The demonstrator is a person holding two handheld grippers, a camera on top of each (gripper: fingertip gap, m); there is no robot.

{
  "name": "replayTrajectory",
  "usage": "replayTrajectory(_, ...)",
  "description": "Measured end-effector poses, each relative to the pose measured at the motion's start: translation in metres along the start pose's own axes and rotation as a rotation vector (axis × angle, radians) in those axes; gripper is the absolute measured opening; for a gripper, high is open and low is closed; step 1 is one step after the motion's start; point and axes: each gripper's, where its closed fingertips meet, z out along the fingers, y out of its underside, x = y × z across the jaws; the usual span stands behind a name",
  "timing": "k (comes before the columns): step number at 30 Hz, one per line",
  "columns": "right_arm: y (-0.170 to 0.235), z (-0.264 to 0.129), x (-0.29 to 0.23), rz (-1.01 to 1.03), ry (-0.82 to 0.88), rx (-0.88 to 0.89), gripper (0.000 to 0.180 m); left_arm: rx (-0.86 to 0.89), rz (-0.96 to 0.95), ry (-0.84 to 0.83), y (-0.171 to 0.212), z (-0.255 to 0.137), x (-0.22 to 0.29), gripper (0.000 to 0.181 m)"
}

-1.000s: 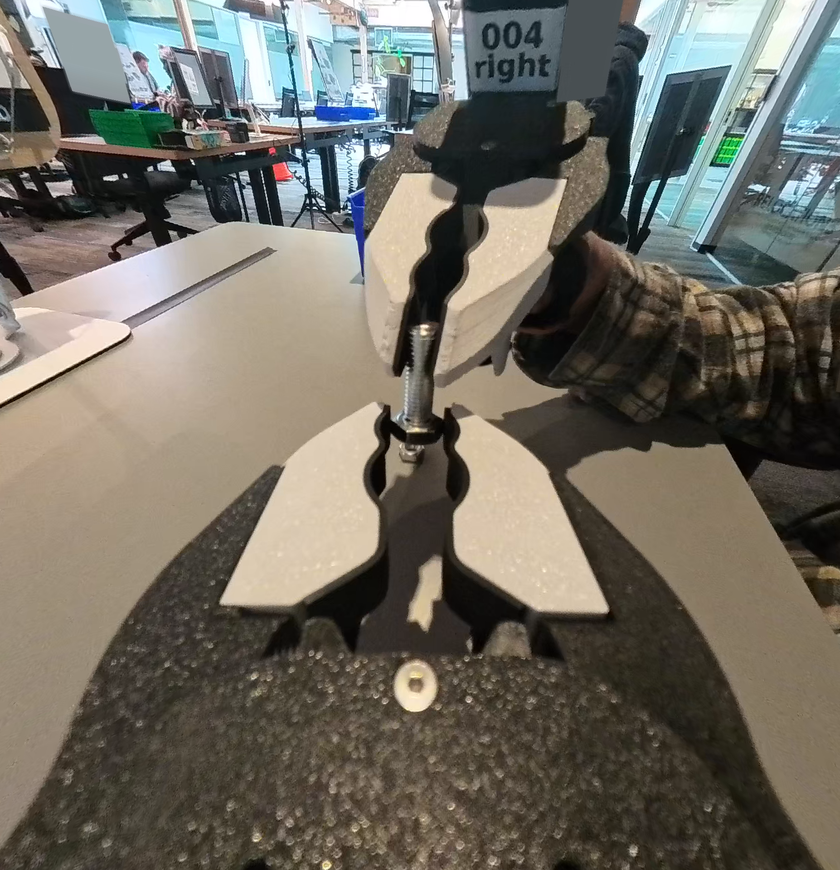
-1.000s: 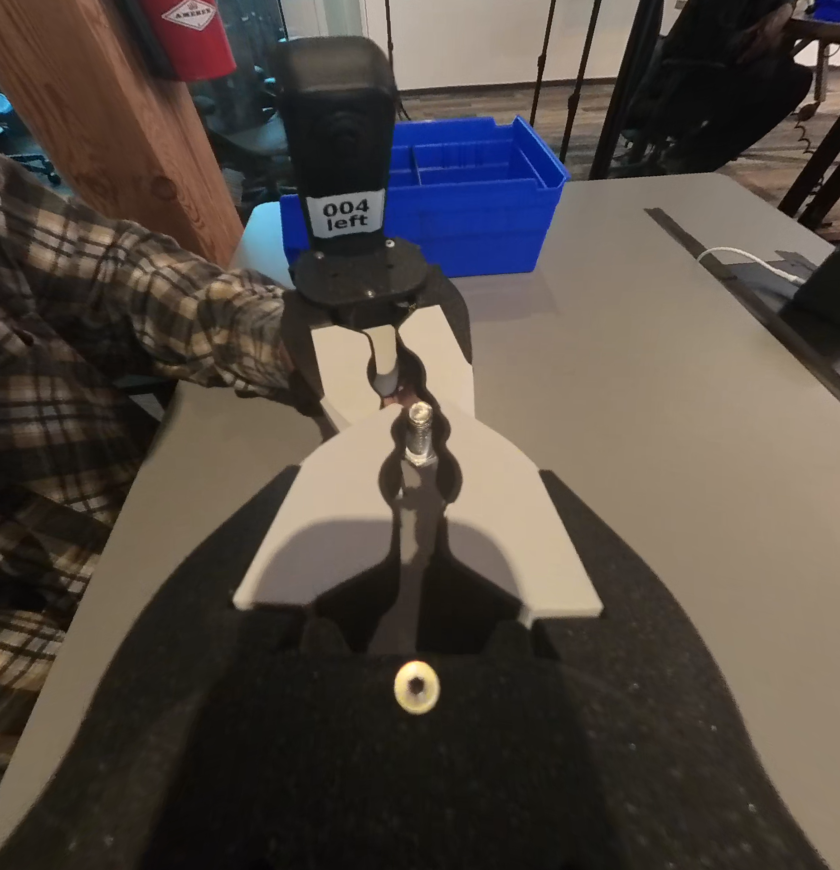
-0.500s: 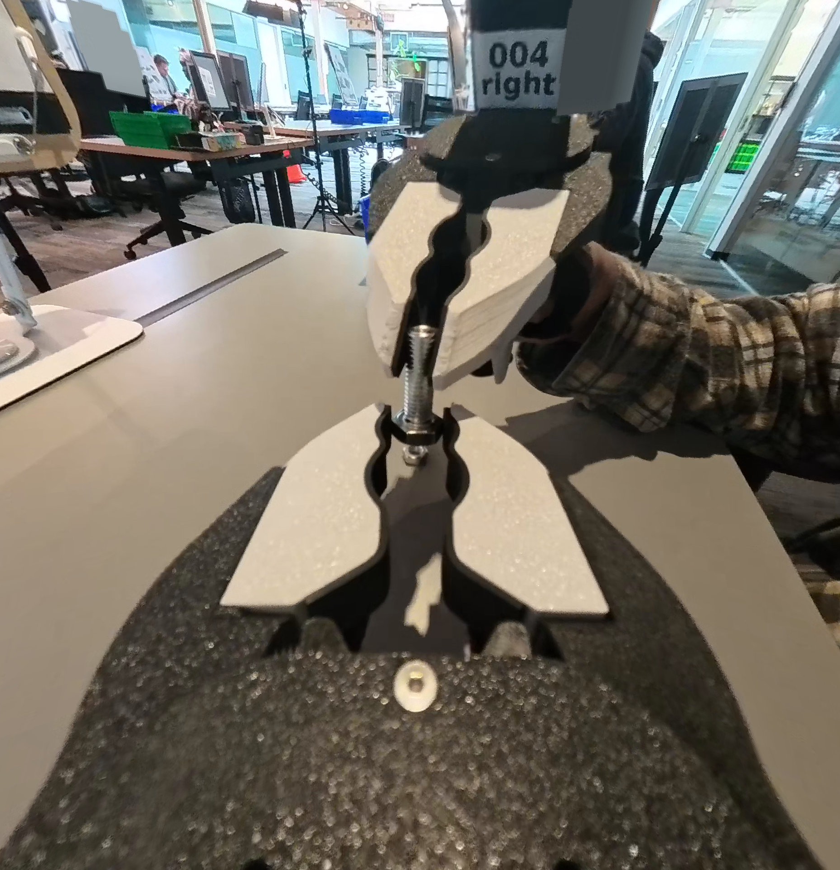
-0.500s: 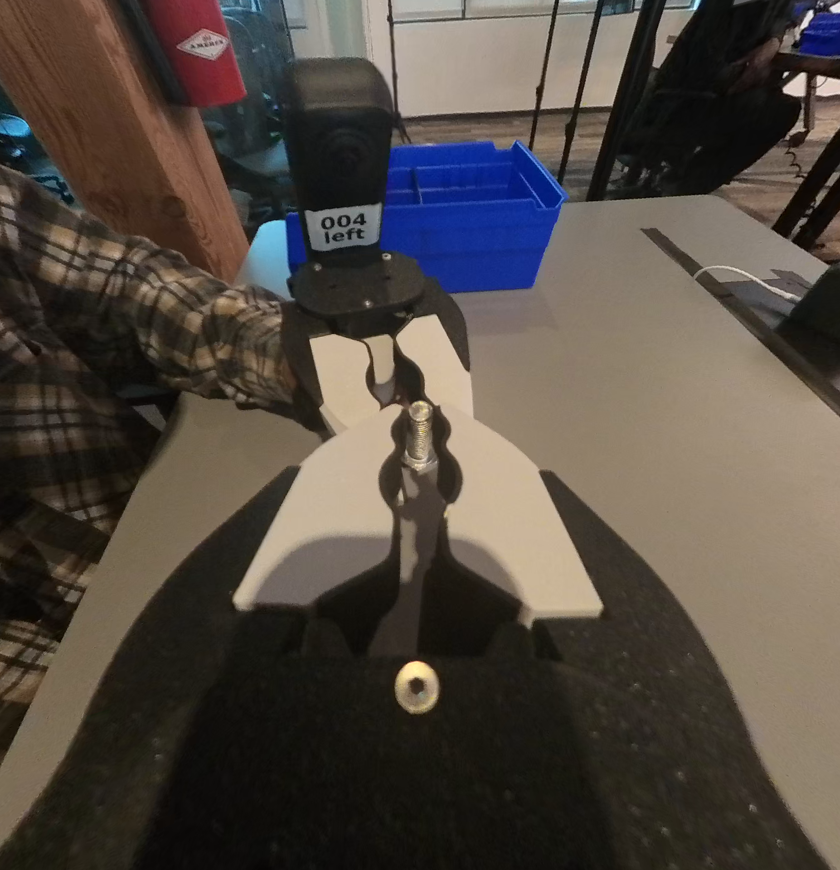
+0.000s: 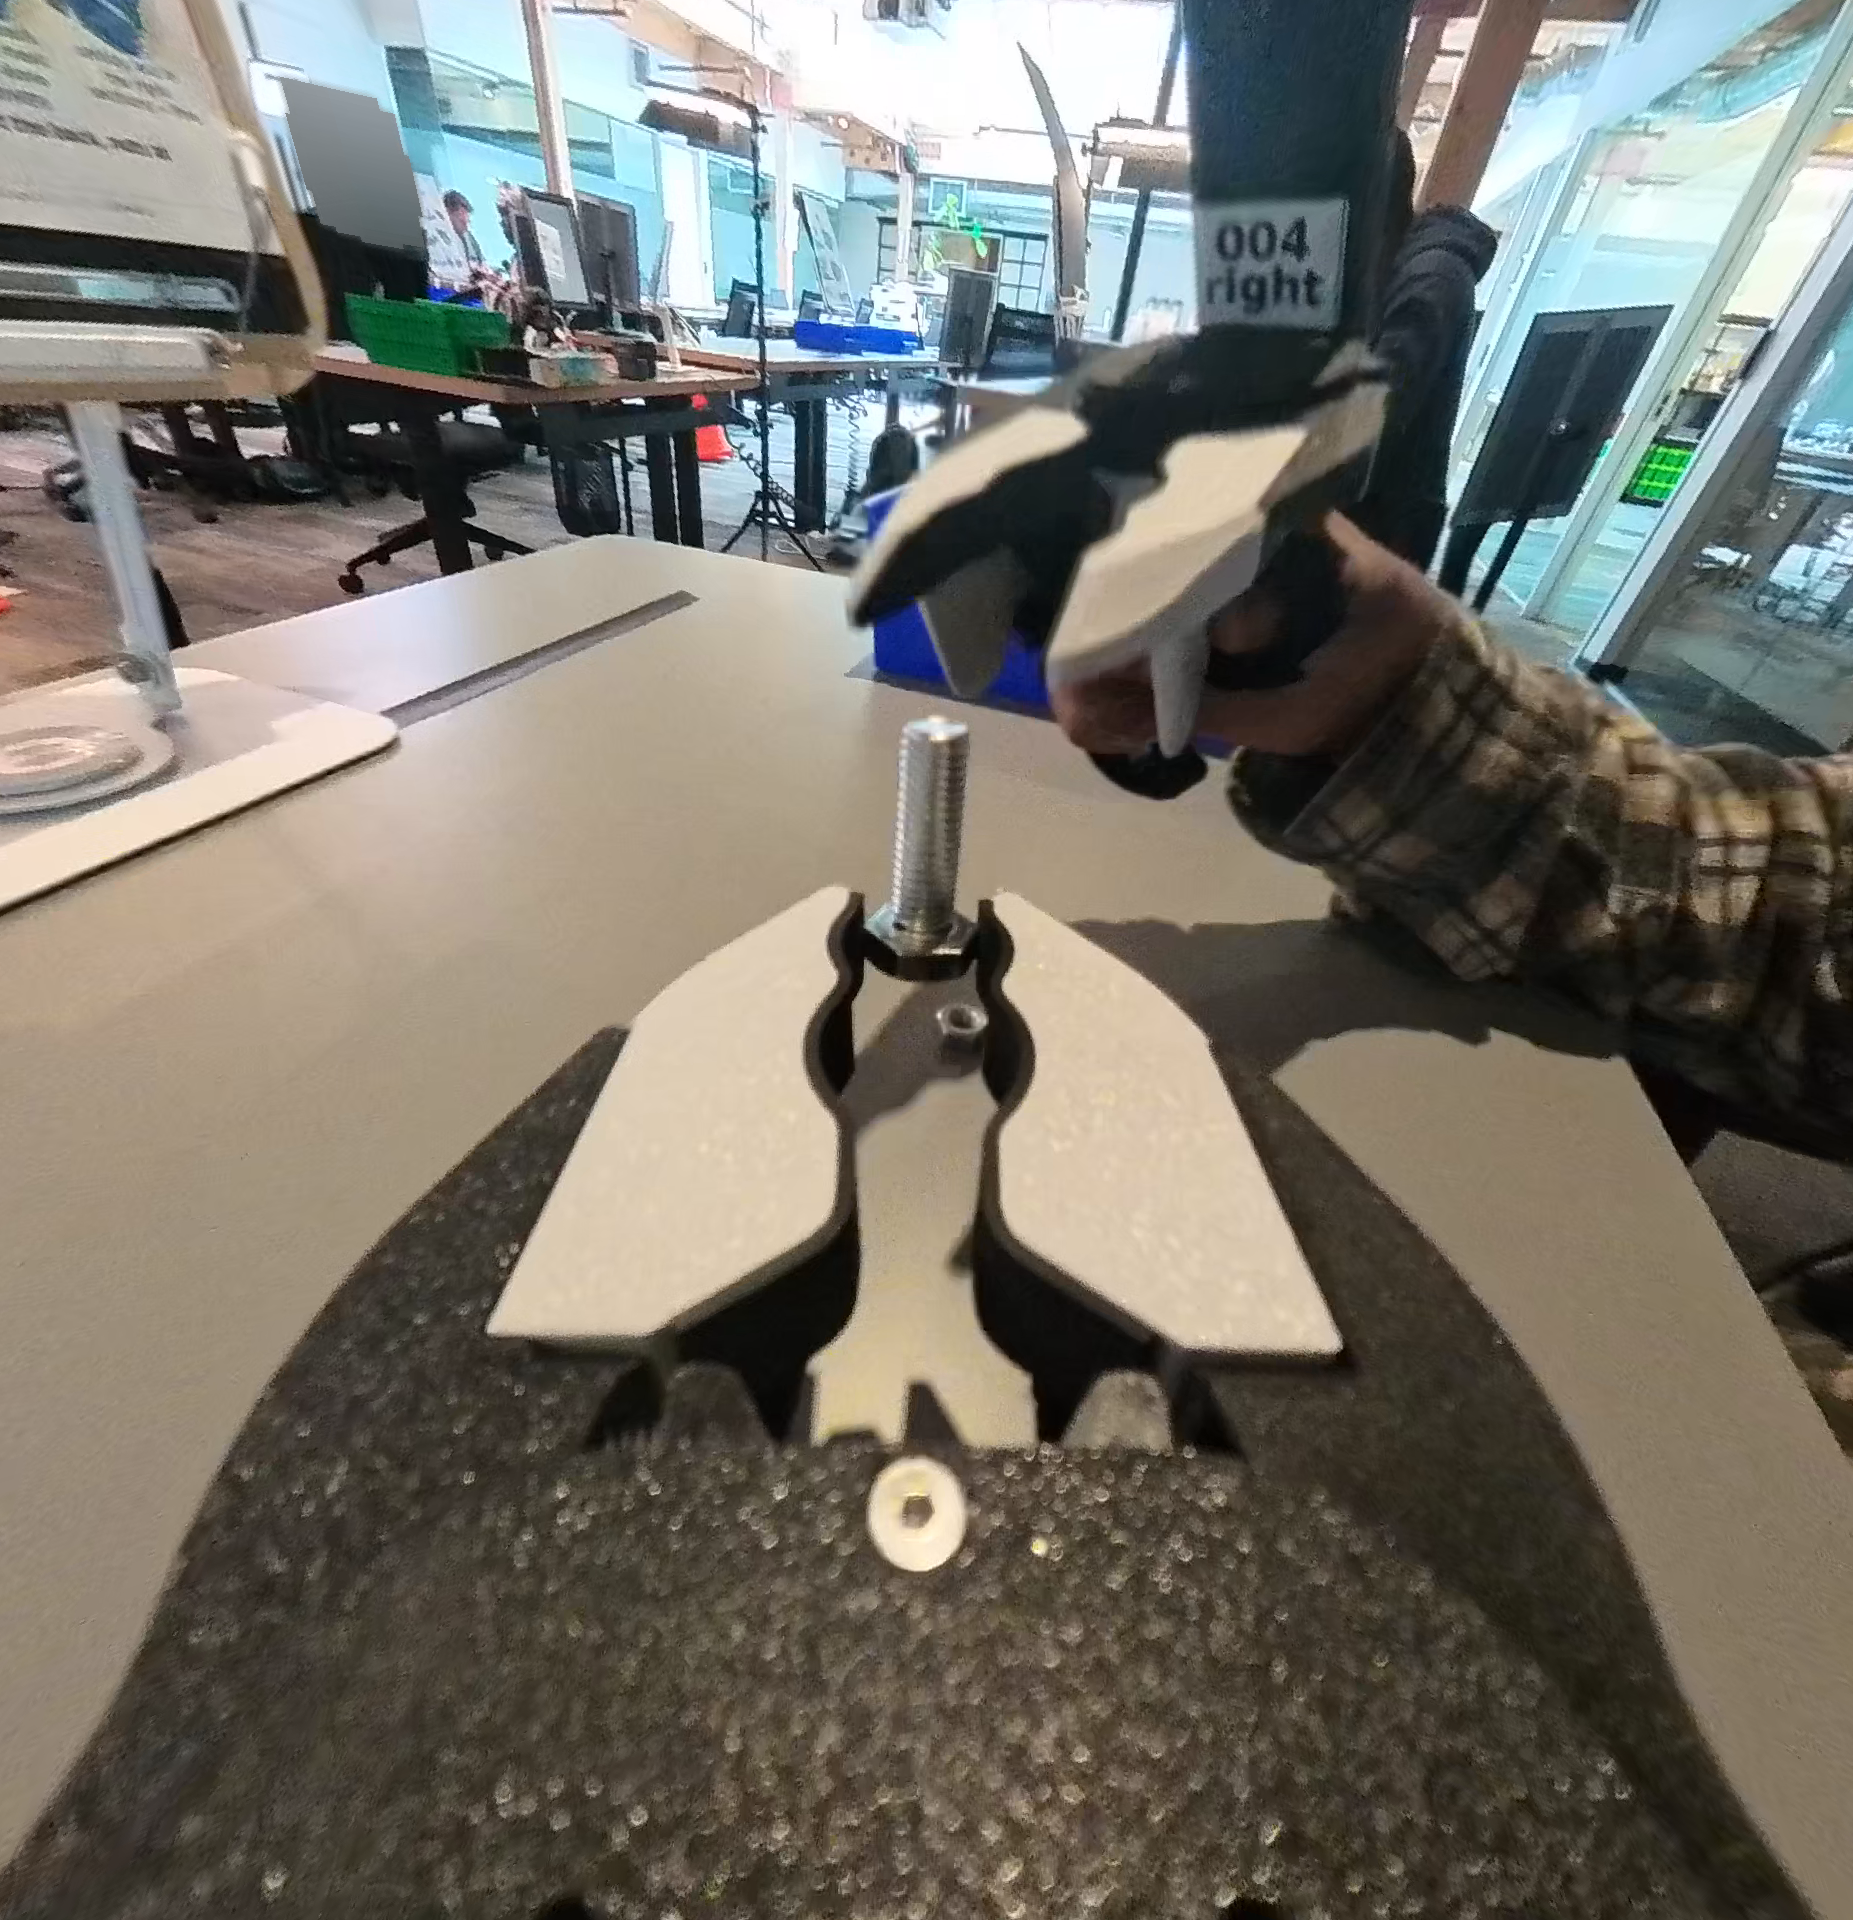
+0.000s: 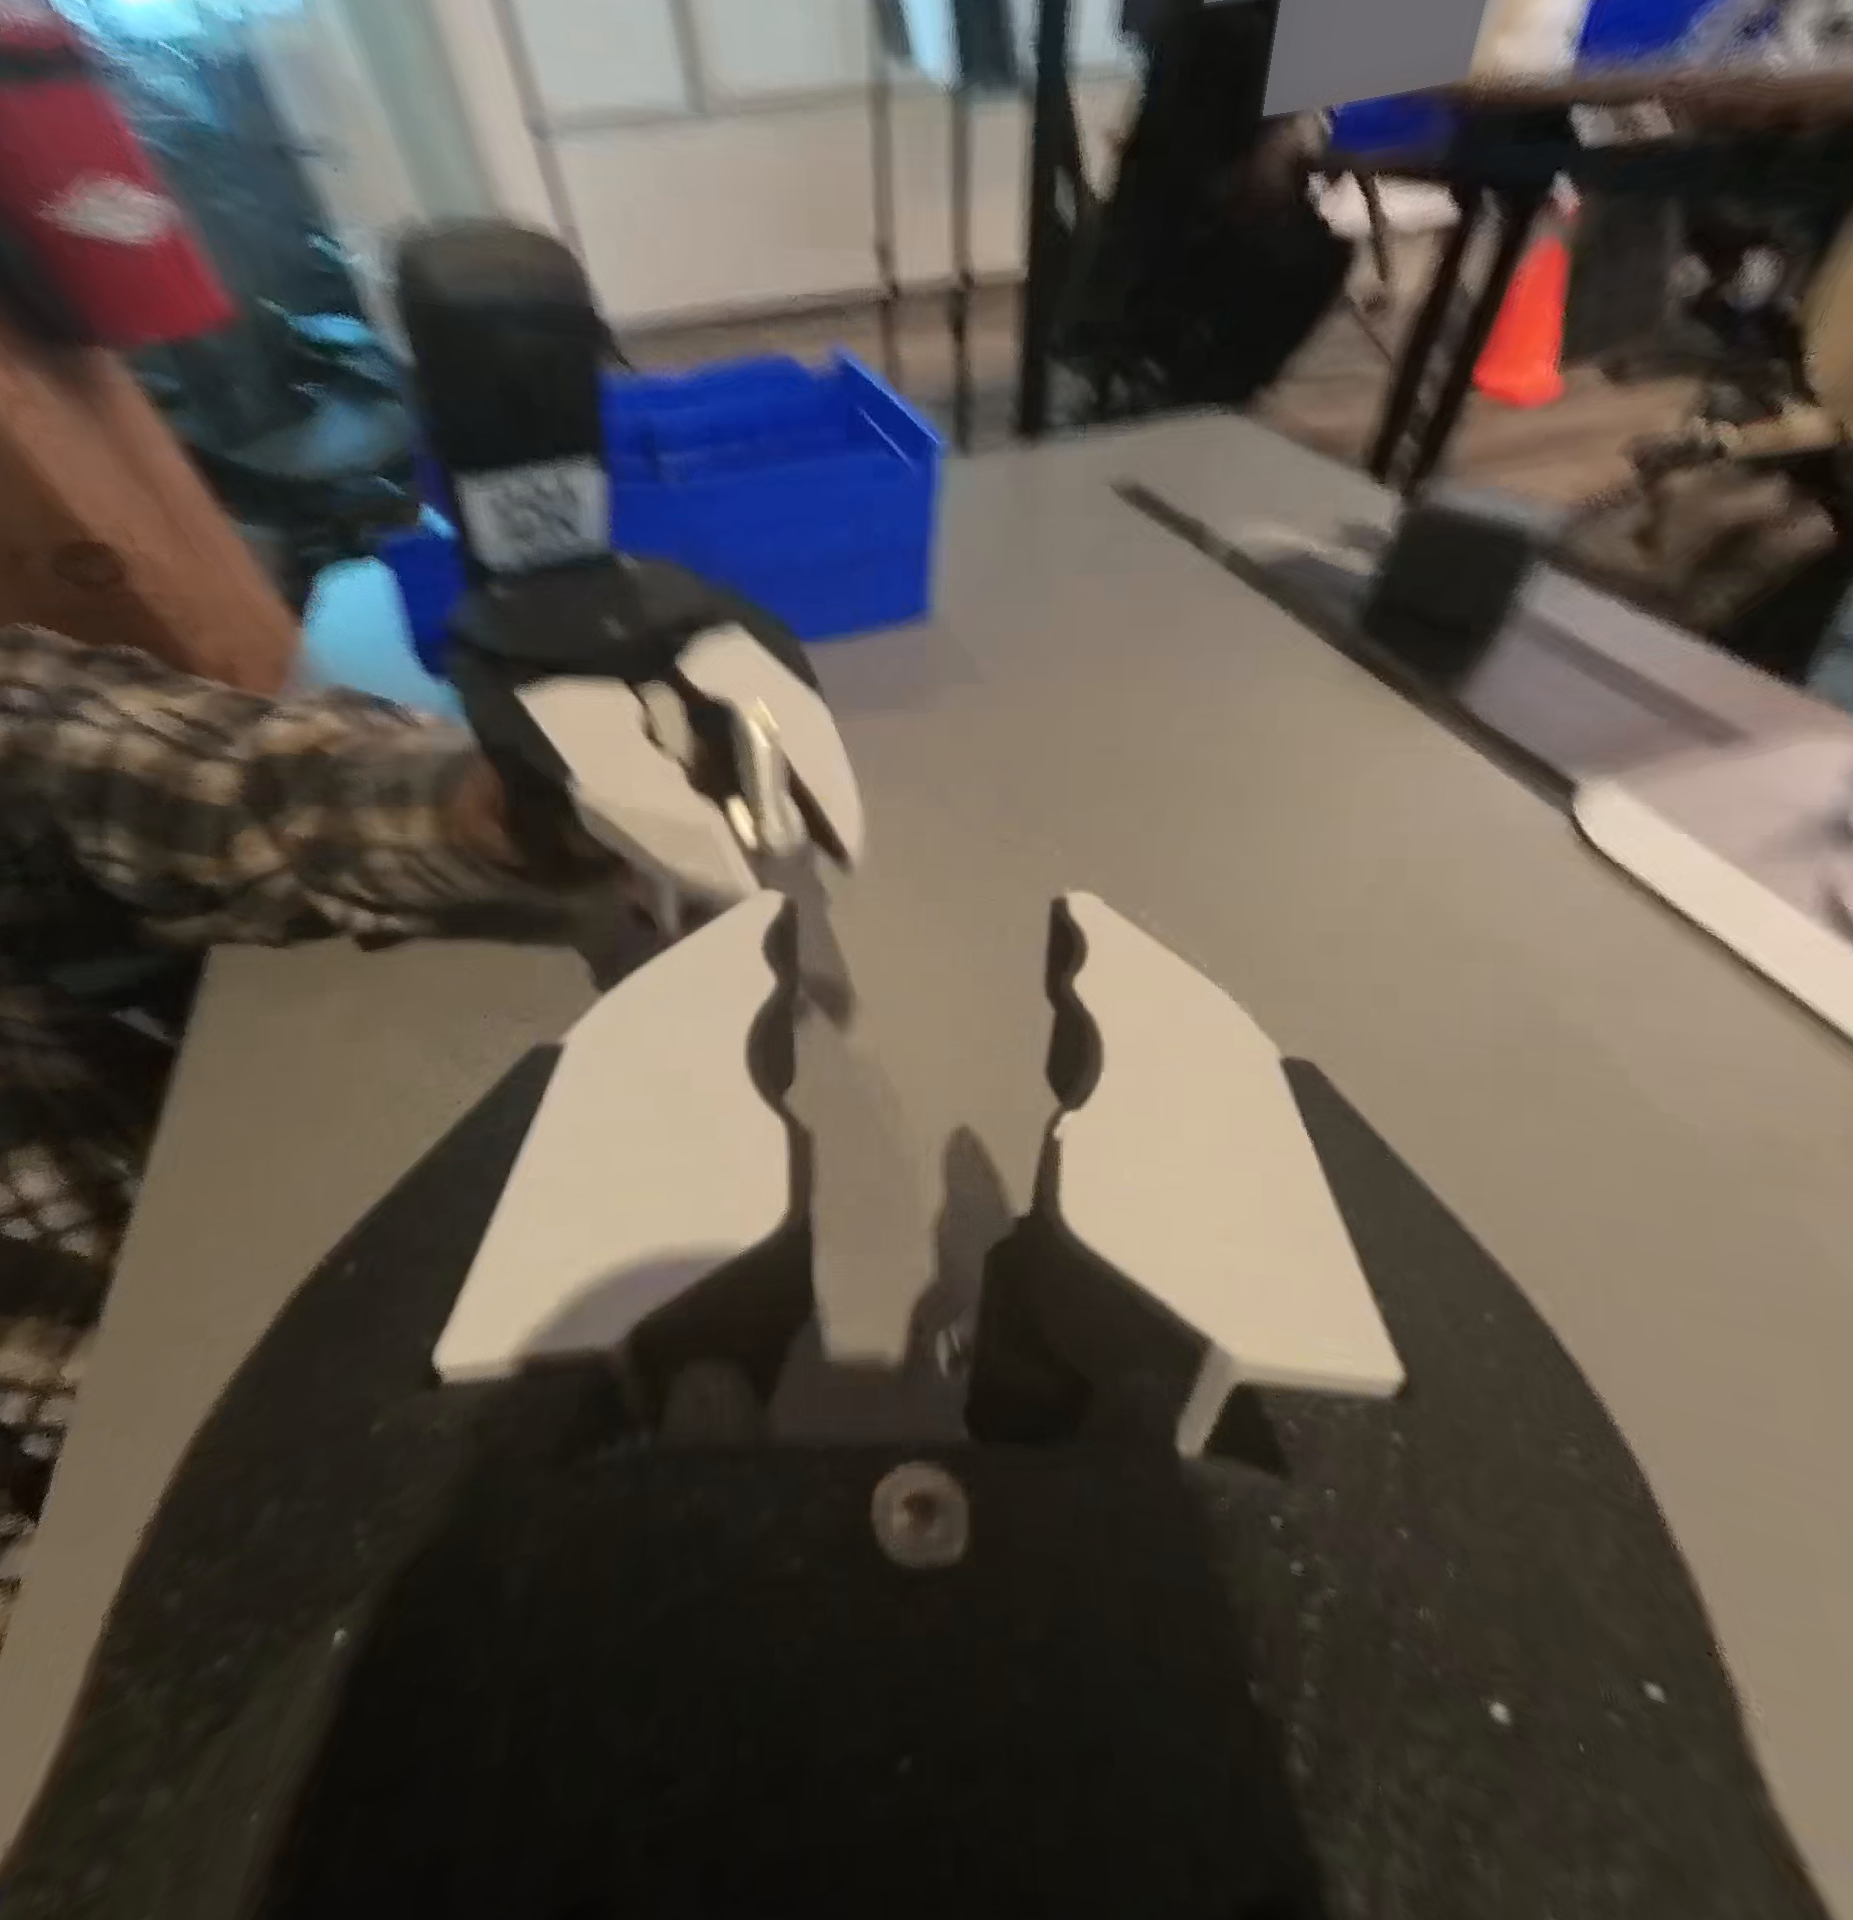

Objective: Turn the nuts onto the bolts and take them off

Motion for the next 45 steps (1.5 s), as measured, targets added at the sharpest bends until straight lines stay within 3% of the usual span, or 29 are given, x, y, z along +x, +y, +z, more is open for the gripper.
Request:
replayTrajectory(5, 0.091, -0.032, 0.013, 0.042, 0.142, -0.441, 0.050, 0.019, -0.020, -0.021, -0.003, -0.003, -0.006, 0.020)
replayTrajectory(9, 0.121, -0.037, 0.007, -0.023, 0.110, -0.680, 0.045, 0.014, -0.019, -0.021, -0.002, -0.003, -0.006, 0.020)
replayTrajectory(14, 0.129, -0.016, 0.004, -0.048, 0.012, -0.808, 0.029, -0.013, -0.004, -0.054, 0.004, -0.004, -0.015, 0.020)
replayTrajectory(17, 0.139, -0.009, 0.004, -0.040, -0.015, -0.880, 0.029, -0.012, -0.011, -0.069, 0.004, -0.008, -0.020, 0.020)
replayTrajectory(30, 0.151, 0.000, 0.009, -0.023, -0.003, -0.960, 0.017, -0.036, -0.018, -0.087, 0.008, -0.009, -0.028, 0.020)
replayTrajectory(34, 0.128, -0.004, 0.010, -0.035, 0.008, -0.903, 0.017, -0.073, -0.012, -0.063, 0.014, -0.007, -0.026, 0.020)
replayTrajectory(40, 0.013, 0.005, -0.012, -0.077, -0.036, -0.620, 0.017, -0.154, 0.046, -0.047, 0.025, -0.001, -0.019, 0.020)
replayTrajectory(45, -0.012, 0.023, -0.029, -0.053, -0.095, -0.653, 0.017, -0.180, 0.080, -0.030, 0.026, 0.004, -0.008, 0.020)
